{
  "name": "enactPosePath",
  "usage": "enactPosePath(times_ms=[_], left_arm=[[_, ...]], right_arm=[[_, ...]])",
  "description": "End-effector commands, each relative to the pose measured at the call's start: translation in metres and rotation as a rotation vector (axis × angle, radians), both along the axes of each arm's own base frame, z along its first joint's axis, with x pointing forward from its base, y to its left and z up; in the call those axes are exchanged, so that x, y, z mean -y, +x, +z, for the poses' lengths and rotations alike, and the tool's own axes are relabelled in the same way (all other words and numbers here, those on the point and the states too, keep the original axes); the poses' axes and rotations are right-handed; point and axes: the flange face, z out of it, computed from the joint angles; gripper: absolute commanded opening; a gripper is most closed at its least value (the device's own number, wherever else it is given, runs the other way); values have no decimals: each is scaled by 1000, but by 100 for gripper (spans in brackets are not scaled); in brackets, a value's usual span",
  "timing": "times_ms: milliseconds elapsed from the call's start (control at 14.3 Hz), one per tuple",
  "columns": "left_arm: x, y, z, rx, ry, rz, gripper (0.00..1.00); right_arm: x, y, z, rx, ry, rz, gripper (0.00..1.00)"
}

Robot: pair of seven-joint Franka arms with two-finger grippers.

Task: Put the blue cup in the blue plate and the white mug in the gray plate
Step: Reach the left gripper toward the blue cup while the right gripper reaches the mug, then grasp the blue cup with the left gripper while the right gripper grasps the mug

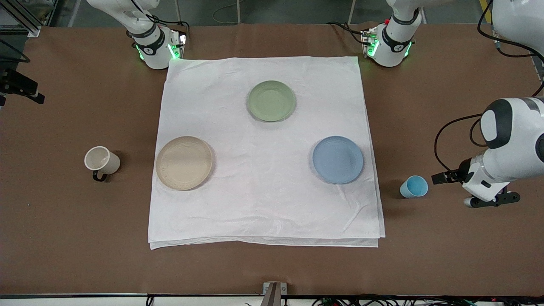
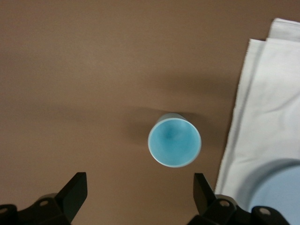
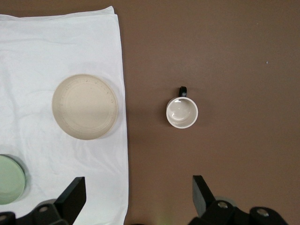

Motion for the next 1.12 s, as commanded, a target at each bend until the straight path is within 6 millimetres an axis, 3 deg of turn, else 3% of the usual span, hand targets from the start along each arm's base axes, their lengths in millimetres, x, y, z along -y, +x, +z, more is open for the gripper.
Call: enactPosePath(times_ms=[0,210,701,911,981,1051], left_arm=[[-6,8,-17,16,16,-16,100],[-22,10,-51,-11,-9,24,98],[1,6,-105,-93,-109,69,86],[-2,4,-125,-121,-119,63,62],[-3,3,-129,-126,-120,64,58],[-3,3,-130,-129,-120,64,47]], right_arm=[[1,-8,1,8,14,8,100],[1,-9,0,3,14,8,100],[7,-10,0,-23,6,-5,100],[11,-8,-1,-22,1,-14,100],[17,0,-15,-42,1,-27,100],[29,16,-42,-77,1,-48,100]])
